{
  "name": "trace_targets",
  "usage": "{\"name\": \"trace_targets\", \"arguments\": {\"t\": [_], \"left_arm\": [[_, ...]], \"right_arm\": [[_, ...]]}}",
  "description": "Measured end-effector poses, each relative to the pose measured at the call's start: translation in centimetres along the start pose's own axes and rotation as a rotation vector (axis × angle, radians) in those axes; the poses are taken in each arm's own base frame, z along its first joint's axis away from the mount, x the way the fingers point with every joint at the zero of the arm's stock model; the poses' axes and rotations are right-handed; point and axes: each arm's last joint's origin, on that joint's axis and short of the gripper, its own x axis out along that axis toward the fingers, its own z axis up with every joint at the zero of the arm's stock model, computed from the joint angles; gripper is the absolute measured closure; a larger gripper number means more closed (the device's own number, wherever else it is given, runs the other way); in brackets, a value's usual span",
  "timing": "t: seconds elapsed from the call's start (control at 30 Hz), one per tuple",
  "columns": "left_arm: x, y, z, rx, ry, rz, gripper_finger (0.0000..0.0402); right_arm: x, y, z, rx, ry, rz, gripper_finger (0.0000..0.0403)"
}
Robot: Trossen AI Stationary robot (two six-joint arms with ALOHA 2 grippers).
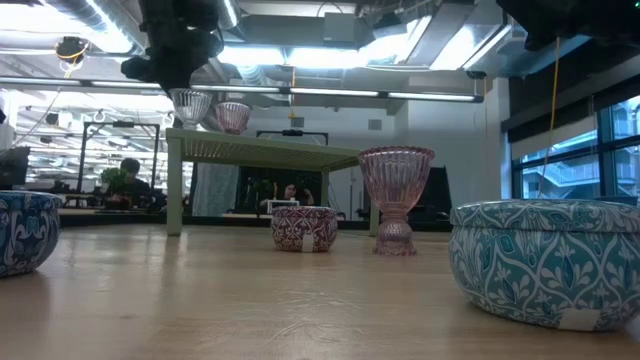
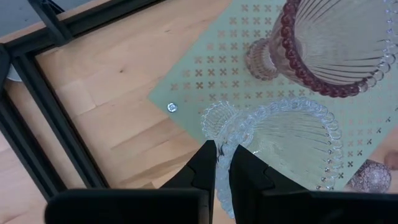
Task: Pick & Place candle stick holders
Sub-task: Put the transparent glass candle holder on the shelf aligned with the other glass candle holder
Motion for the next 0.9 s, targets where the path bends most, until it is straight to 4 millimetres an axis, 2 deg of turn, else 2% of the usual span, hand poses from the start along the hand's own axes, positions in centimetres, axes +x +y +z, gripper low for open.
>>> {"name": "trace_targets", "arguments": {"t": [0.2, 0.4, 0.9], "left_arm": [[0.04, -0.08, -0.01, 0.003, 0.004, -0.004, 0.0381], [0.94, 0.07, -0.37, -0.010, 0.034, -0.015, 0.0380], [0.82, 0.03, -0.30, -0.005, 0.004, -0.027, 0.0379]], "right_arm": [[0.00, 0.00, -0.01, 0.000, 0.000, 0.000, 0.0238], [0.00, 0.00, 0.01, 0.000, 0.000, 0.000, 0.0238], [0.00, 0.00, -0.01, 0.000, 0.001, 0.000, 0.0238]]}}
